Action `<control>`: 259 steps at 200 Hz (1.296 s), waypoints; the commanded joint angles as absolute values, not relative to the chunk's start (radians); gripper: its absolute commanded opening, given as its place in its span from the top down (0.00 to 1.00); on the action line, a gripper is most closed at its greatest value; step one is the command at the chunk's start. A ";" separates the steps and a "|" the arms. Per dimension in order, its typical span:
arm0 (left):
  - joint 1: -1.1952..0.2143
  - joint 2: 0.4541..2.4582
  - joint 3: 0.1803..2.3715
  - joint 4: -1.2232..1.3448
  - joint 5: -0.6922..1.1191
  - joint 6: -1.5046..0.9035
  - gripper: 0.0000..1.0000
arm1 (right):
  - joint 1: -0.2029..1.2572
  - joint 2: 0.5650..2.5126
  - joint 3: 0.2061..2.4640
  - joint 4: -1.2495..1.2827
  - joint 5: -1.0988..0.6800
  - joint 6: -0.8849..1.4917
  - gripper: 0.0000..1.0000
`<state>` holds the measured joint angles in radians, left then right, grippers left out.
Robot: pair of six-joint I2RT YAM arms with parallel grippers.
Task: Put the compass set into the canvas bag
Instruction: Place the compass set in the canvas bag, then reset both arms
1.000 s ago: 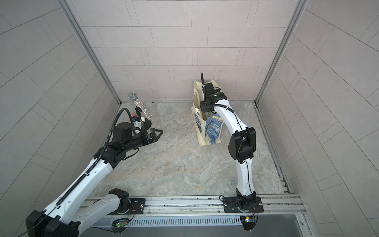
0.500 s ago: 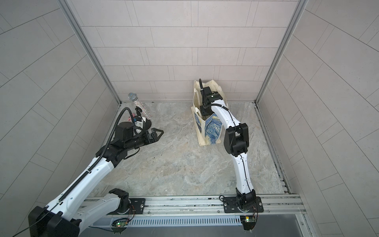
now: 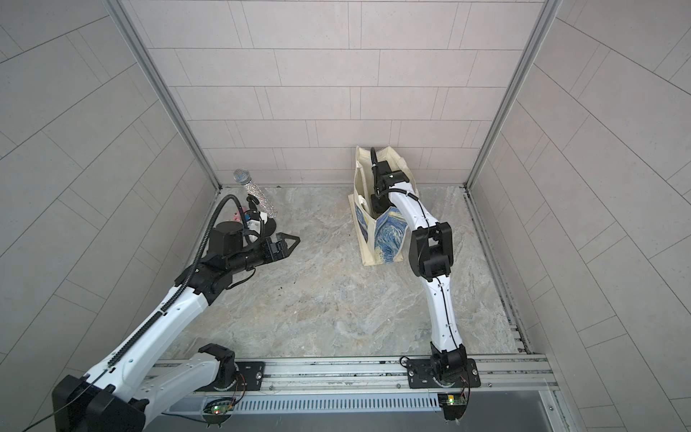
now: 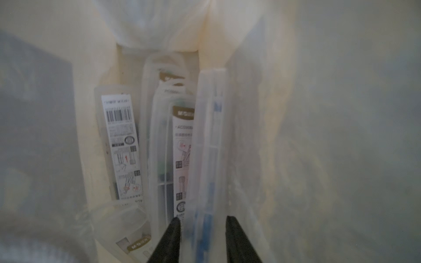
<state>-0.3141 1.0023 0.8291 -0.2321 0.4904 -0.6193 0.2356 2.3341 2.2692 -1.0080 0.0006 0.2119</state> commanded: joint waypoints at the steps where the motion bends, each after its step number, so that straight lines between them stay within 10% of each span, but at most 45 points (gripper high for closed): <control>1: -0.312 0.999 0.833 -0.179 0.539 -0.599 0.00 | 0.243 2.296 2.332 -1.083 -0.012 0.216 0.51; 77: -0.311 0.968 0.811 -0.100 0.583 -0.597 0.00 | 0.252 1.853 2.279 -1.070 0.087 0.169 0.30; 138: -0.311 0.962 0.812 -0.114 0.607 -0.586 0.00 | 0.195 1.131 1.458 -0.511 0.448 0.151 0.06; 186: -0.311 0.985 0.821 -0.152 0.559 -0.565 0.00 | -0.097 1.145 1.050 -0.410 0.389 0.345 0.06; 259: -0.309 0.988 0.802 -0.211 0.495 -0.551 0.01 | -0.074 1.381 0.467 0.485 0.167 0.243 0.02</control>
